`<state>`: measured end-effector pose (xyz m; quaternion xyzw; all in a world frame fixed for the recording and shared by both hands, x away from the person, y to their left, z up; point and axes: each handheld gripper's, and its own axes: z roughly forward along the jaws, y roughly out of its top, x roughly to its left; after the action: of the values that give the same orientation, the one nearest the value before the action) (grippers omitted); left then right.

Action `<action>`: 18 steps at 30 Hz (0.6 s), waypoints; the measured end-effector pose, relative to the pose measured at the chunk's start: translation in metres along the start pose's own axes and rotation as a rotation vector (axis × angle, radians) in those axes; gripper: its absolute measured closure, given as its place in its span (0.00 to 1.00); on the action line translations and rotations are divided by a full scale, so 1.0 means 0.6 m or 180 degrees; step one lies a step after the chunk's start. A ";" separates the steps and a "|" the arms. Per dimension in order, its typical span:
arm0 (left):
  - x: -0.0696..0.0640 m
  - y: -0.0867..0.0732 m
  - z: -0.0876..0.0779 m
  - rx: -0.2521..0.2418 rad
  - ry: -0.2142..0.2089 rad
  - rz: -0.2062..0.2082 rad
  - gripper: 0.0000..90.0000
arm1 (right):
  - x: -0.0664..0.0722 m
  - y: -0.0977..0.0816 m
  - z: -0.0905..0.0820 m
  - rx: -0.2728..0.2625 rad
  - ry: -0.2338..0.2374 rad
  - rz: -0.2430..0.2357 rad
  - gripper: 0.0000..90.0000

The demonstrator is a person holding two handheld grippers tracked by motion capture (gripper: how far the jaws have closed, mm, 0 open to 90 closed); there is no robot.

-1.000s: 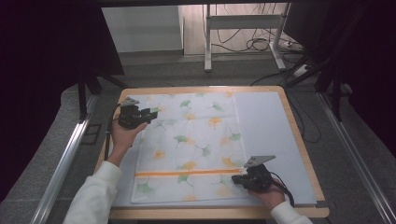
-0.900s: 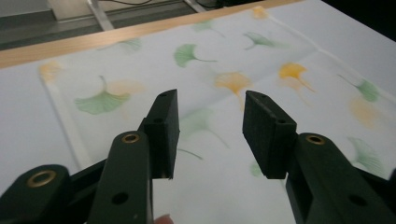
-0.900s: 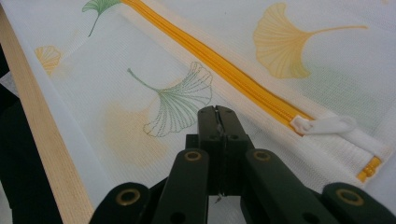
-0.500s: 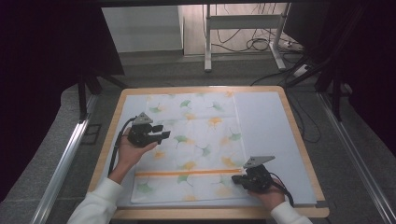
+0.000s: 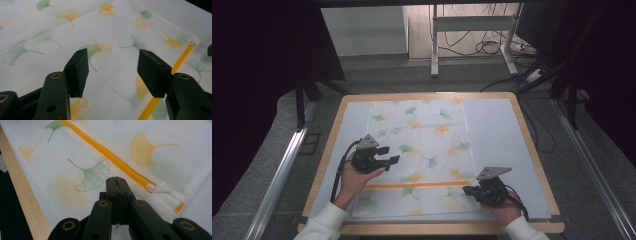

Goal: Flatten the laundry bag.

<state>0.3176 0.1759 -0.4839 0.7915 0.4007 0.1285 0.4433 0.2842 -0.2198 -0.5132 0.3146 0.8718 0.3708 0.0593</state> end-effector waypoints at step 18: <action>-0.061 -0.009 0.025 0.0066 -0.0050 0.0194 0.41 | -0.031 -0.016 -0.039 -0.0162 -0.0172 0.0238 0.99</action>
<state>0.2997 0.1408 -0.4913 0.8089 0.3741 0.1315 0.4340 0.2862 -0.2504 -0.5054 0.3553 0.8477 0.3863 0.0769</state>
